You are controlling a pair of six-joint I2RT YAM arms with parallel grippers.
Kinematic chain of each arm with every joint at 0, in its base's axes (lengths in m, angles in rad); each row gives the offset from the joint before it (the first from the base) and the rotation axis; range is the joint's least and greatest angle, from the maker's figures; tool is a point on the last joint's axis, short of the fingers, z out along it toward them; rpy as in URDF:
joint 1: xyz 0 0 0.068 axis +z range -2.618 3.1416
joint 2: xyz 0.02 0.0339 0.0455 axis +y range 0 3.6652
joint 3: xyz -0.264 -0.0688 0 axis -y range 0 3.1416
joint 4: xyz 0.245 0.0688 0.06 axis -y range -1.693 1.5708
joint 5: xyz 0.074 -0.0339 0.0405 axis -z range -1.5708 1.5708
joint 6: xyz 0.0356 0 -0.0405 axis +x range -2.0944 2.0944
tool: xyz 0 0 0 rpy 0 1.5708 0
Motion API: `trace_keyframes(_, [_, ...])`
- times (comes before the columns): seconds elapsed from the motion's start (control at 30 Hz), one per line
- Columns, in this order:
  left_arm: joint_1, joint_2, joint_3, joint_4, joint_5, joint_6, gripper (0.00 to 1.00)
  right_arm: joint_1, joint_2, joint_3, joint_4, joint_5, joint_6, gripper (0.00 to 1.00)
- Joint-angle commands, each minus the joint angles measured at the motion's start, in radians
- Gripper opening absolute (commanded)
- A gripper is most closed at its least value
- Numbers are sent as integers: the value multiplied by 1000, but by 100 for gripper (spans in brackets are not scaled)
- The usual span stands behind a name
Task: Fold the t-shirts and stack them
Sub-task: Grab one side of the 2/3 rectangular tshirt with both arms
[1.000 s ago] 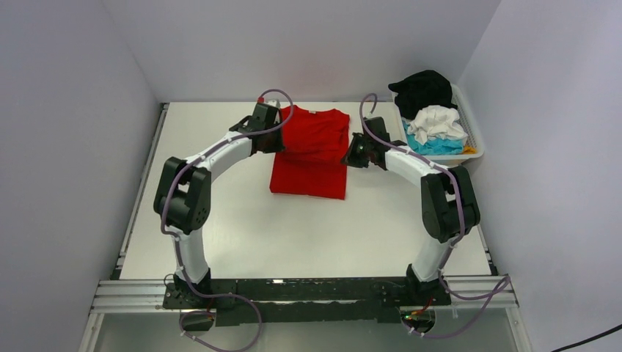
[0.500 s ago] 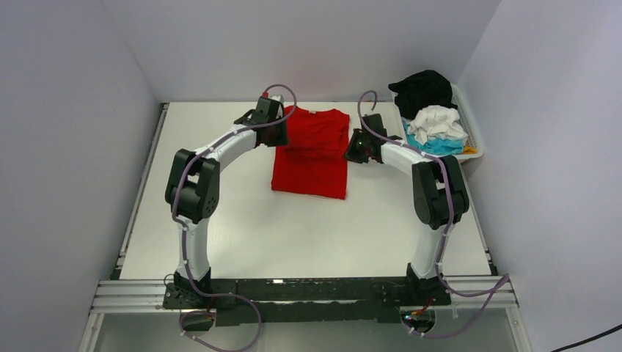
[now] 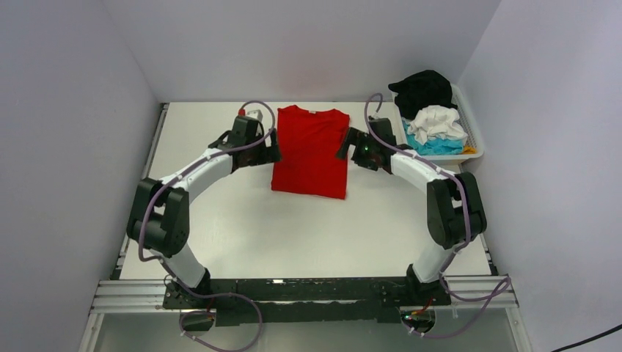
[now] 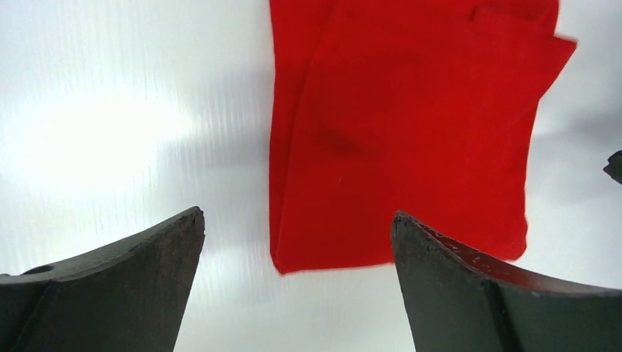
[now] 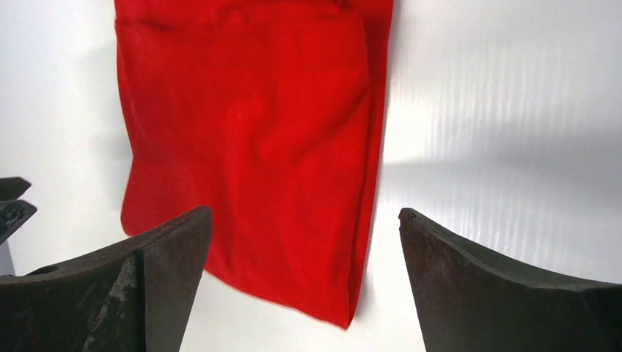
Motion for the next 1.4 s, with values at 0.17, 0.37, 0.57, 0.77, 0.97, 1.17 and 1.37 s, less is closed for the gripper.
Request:
trace_keyframes(0.17, [-4, 33, -139, 93, 120, -78, 96, 149, -127, -212, 15, 10, -1, 100])
trace_keyframes(0.37, [-4, 64, -174, 141, 187, -94, 73, 161, -162, -311, 28, 85, 67, 100])
trace_keyframes(0.57, [-6, 76, -241, 166, 220, -109, 52, 160, -164, -333, 58, 94, 85, 99])
trace_keyframes(0.77, [-6, 83, -305, 211, 237, -137, 36, 161, -133, -330, 77, 64, 85, 92])
trace_keyframes(0.97, [-6, 116, -284, 205, 243, -138, 0, 161, -97, -327, 109, 17, 84, 77])
trace_keyframes(1.17, [-6, 90, -309, 201, 210, -141, 0, 161, -46, -301, 105, 8, 61, 48])
trace_keyframes(1.37, [-10, 48, -350, 215, 228, -147, 0, 163, -75, -331, 67, -39, 54, 12])
